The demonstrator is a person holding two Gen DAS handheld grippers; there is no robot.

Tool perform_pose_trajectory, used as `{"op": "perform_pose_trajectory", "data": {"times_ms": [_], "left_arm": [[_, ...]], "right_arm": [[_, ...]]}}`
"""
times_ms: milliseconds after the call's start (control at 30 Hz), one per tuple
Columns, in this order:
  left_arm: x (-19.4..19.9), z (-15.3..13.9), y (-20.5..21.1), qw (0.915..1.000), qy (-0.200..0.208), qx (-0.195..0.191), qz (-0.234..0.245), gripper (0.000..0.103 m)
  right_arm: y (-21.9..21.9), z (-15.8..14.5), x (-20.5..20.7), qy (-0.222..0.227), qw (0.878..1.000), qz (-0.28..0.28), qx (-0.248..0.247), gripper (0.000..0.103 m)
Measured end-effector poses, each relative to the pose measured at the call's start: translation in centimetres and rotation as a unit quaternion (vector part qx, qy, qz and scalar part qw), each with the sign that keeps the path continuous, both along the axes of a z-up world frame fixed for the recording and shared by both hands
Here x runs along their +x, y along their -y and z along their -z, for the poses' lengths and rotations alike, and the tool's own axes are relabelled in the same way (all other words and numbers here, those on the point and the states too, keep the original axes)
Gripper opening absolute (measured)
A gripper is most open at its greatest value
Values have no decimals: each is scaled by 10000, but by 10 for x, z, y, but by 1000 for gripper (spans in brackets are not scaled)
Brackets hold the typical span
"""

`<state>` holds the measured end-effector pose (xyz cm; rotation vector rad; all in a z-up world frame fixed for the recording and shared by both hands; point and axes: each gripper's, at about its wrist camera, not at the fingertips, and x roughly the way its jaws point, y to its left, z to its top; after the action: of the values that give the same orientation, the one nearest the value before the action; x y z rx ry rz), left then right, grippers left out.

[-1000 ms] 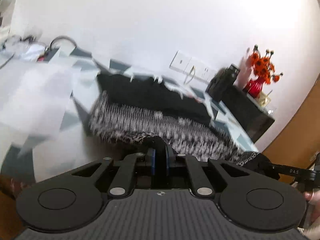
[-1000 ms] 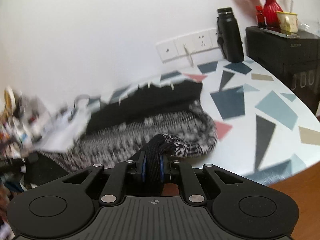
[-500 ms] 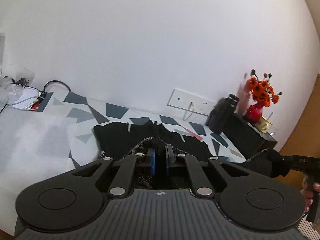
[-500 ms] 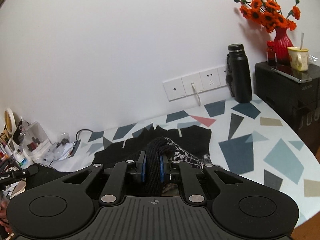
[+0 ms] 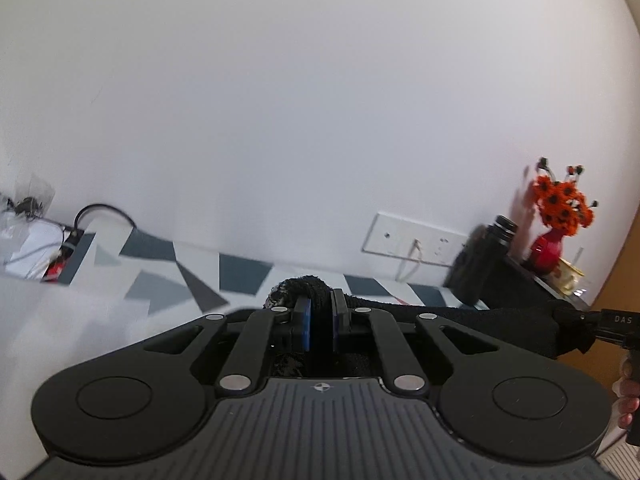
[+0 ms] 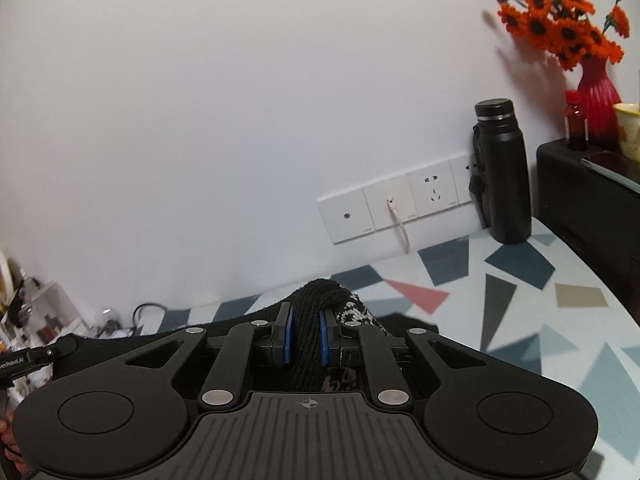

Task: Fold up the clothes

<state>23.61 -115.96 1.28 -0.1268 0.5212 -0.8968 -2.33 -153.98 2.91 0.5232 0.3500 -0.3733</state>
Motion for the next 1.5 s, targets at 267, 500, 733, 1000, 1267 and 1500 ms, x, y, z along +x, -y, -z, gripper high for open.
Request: {"op": "perform_pose_trajectory", "data": {"times_ms": [267, 500, 733, 1000, 1267, 1500], "left_arm": [[55, 28, 60, 9992, -1, 284, -283, 10], [96, 70, 99, 9958, -129, 686, -594, 10], [129, 114, 123, 9904, -428, 1113, -703, 10], [144, 147, 133, 9857, -806, 1328, -659, 14], [134, 119, 116, 9928, -458, 981, -516, 87], [104, 84, 116, 9907, 31, 1317, 332, 75]], "right_arm": [[56, 37, 74, -361, 9993, -124, 53, 11], [83, 87, 131, -687, 9972, -281, -10, 11], [103, 138, 165, -1065, 9940, -203, 148, 11], [101, 169, 175, -1426, 9895, -232, -1, 13], [89, 125, 161, -1223, 9911, -259, -448, 70], [60, 110, 167, -1772, 9776, -893, -699, 70]]}}
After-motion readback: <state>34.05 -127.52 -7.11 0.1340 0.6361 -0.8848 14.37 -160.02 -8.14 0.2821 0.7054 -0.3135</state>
